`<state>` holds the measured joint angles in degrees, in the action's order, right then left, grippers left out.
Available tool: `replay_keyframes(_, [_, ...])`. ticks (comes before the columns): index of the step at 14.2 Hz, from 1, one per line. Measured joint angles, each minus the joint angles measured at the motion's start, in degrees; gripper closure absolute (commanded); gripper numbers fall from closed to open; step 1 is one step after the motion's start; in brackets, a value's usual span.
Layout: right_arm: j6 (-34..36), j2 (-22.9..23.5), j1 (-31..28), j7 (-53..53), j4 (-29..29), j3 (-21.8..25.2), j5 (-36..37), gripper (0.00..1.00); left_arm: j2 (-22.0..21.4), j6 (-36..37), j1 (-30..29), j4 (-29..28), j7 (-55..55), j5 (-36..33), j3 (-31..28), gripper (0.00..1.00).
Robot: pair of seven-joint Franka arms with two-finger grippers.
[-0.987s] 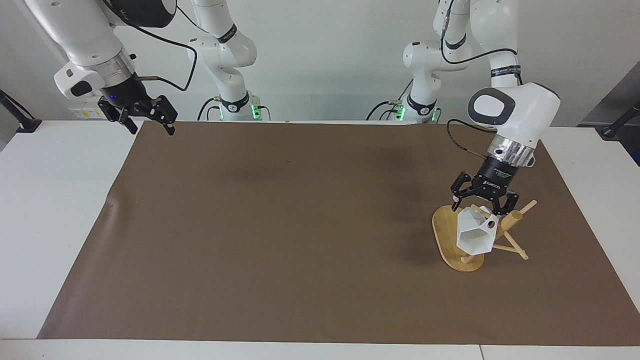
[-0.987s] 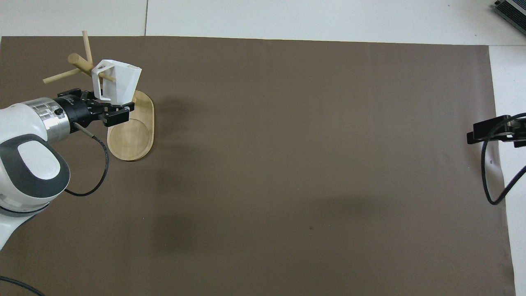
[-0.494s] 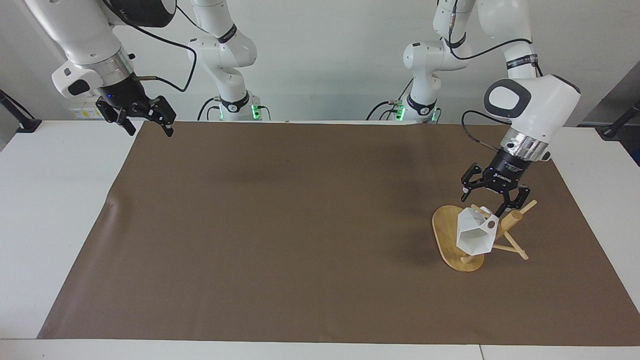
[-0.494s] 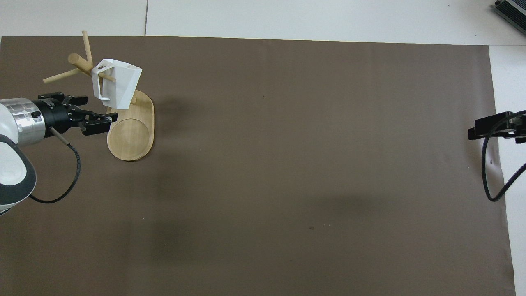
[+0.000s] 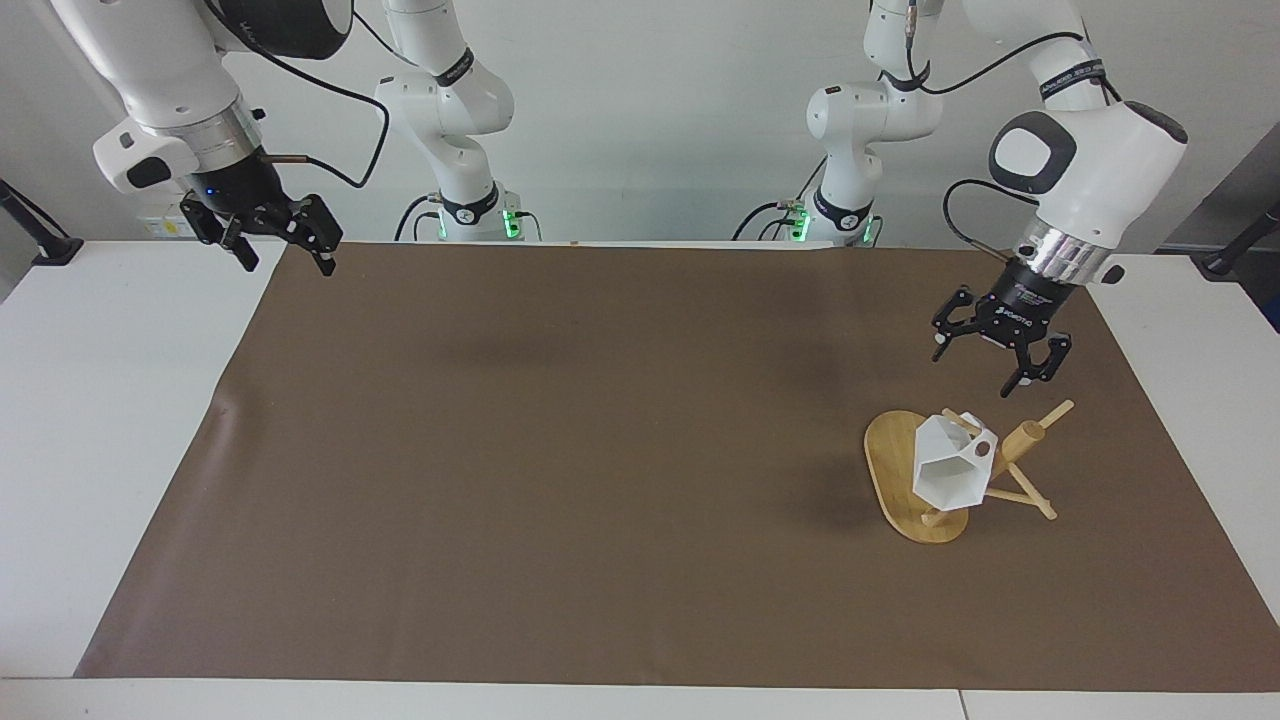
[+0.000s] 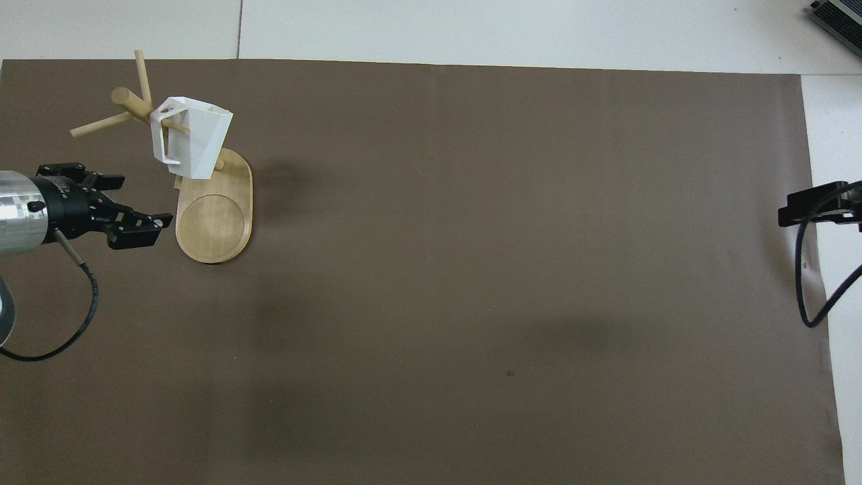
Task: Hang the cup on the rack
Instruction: 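Open the left gripper and pull it back from the cup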
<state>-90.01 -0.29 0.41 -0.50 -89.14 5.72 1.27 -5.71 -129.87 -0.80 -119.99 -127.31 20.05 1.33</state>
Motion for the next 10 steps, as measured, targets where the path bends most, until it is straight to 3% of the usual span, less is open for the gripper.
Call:
replay_keyframes(5, [-4.19,0.06,-1.3,-1.93,-0.07,0.15,2.45,0.0,-2.38,6.95,-0.06,0.81,12.7,-4.38,0.02,0.0])
replay_keyframes(10, [-4.65,0.09,-2.34,-3.36,-0.2,0.15,2.45,0.0,-2.96,13.0,-0.87,3.6,36.81,-5.36,-0.11,0.0])
